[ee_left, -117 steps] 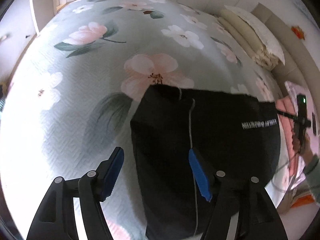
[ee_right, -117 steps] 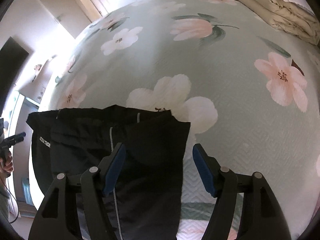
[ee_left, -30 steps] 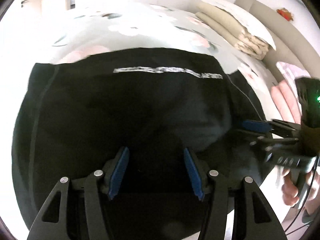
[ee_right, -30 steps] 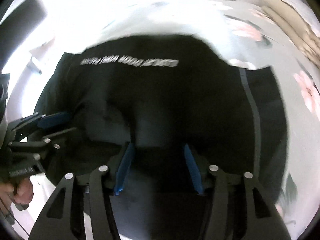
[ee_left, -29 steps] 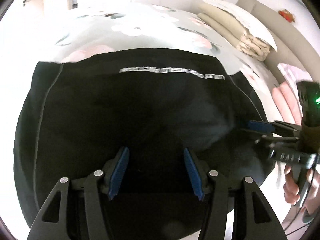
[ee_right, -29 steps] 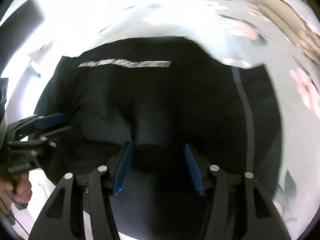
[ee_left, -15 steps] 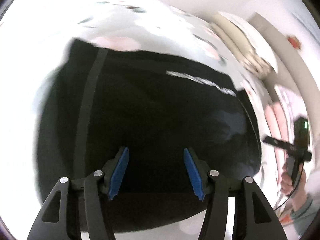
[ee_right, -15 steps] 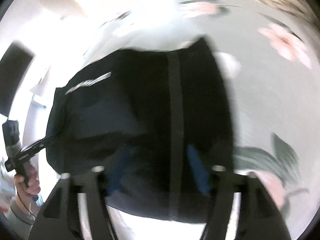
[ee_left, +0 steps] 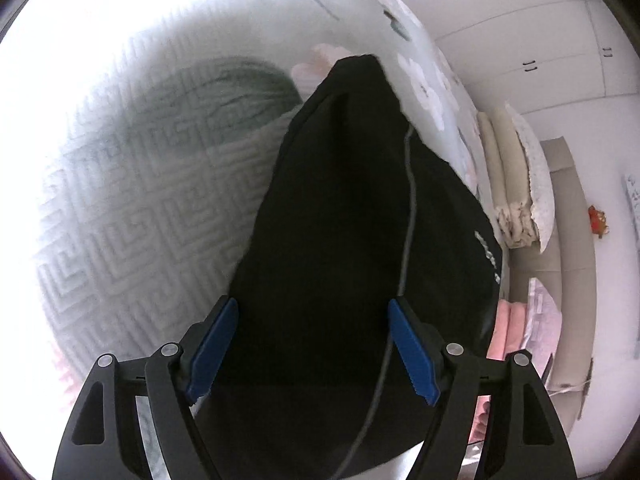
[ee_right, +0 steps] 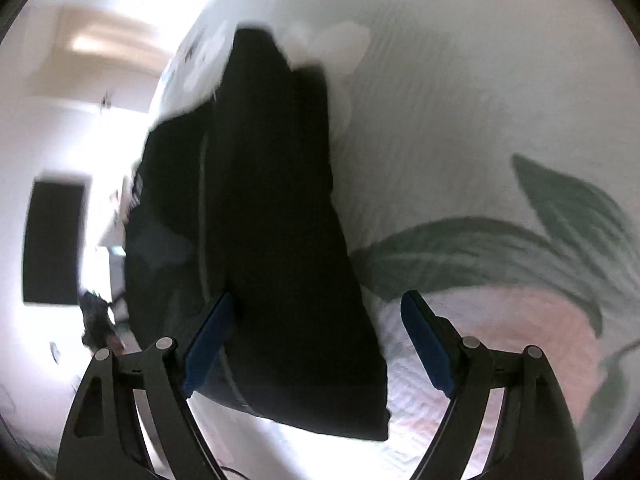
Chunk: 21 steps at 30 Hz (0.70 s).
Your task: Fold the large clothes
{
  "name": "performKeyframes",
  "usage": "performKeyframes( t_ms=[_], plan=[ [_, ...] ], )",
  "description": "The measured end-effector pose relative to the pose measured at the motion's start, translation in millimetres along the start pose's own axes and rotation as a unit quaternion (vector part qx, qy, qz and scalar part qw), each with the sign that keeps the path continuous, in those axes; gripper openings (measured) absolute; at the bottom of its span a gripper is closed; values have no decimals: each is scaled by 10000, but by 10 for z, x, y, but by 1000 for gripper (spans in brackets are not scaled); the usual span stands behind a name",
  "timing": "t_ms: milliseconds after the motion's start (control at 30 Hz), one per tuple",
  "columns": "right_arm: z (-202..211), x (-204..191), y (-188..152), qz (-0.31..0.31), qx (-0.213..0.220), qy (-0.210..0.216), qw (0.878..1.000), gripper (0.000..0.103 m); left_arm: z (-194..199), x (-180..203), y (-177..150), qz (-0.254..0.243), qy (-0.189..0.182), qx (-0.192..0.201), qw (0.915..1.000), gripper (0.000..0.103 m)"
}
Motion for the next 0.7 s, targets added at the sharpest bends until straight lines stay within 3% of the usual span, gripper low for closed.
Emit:
performKeyframes(
  t_ms=[67,133,200,300,467,600,700],
  plan=[
    [-67,6,78,19,-38,87,10000,102,-66,-38,64,-45,86,-52,9999,80],
    [-120,13,138,38,-82,229,9997,103,-147,-70,123,-91,121,-190,9997,81],
    [-177,7,203,81,-106,424,9990,103,-205,-108,168,-64,-93,-322,9994,81],
    [-253,-35,326,177,-250,758,9967,103,-364,-173,199,146,-780,-680,9945,82],
    [-341,-18,454,210,-523,1521,9868,103,-452,-260,219,378,-1606,-815,9829,82],
    [-443,-93,587,203,-566,1994,9781,103,-481,-231,211,305,-1701,-806,9817,82],
    [-613,-273,625,499,-671,1870,9788,103,-518,-208,212,314,-1718,-804,9813,82]
  ],
)
Point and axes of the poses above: each gripper's, at about its wrist camera, not at the fingertips, and z roughly against the way its jaws point, x to its right, y to its top, the point moved 4 cm from there along -z, roughly the way its jaws point, and after that the axes turned 3 degrees about -y, right-handed, at the moved point
